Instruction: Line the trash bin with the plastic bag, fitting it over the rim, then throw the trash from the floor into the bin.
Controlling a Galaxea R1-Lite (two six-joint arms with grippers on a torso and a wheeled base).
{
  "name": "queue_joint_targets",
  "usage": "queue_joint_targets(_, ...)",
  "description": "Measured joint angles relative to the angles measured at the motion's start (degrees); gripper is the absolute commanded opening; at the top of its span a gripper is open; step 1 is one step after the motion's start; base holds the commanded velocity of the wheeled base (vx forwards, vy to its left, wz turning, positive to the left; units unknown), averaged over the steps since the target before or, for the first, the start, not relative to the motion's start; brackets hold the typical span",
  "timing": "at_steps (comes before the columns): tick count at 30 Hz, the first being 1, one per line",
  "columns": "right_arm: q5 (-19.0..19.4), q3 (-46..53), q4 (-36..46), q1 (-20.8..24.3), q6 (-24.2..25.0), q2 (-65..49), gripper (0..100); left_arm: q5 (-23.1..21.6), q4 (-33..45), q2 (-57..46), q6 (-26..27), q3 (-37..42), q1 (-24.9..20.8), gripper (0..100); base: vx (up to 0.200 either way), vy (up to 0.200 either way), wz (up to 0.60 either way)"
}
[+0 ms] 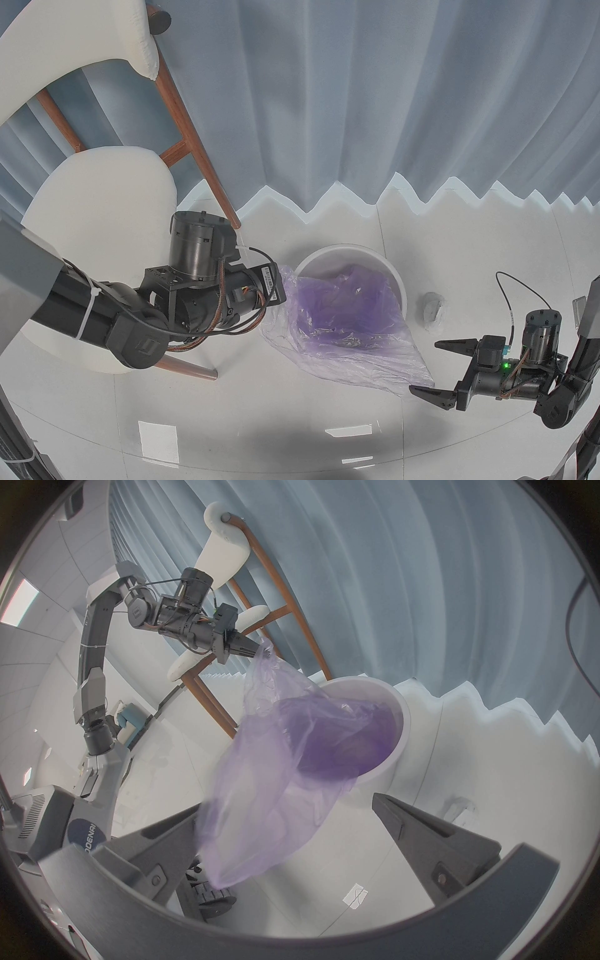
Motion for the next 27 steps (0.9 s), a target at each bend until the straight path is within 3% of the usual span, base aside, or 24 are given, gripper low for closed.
queue_joint_targets(1,0.0,-0.55,-0.02,-0.02,0.05,0.41,0,0.0,0.0,0.0,-0.02,-0.02,0.0,0,0.0,0.0,0.0)
queue_joint_targets(12,-0.05,-5.64,-2.82,-2.91,6.97,2.67,0,0.26,0.01,0.22,-0.09,-0.72,0.55,0,0.0,0.0,0.0)
queue_joint_targets(23,-0.82,-15.1,-3.62,-6.67,16.9,4.71,0,0.34,1.05,4.63,-0.17,-9.42,1.6,0,0.0,0.0,0.0)
queue_joint_targets(27,-2.05,-19.65,-3.4,-7.05,20.02,6.34,0,0.33,5.29,6.56,-0.74,-14.01,1.95,0,0.0,0.0,0.0)
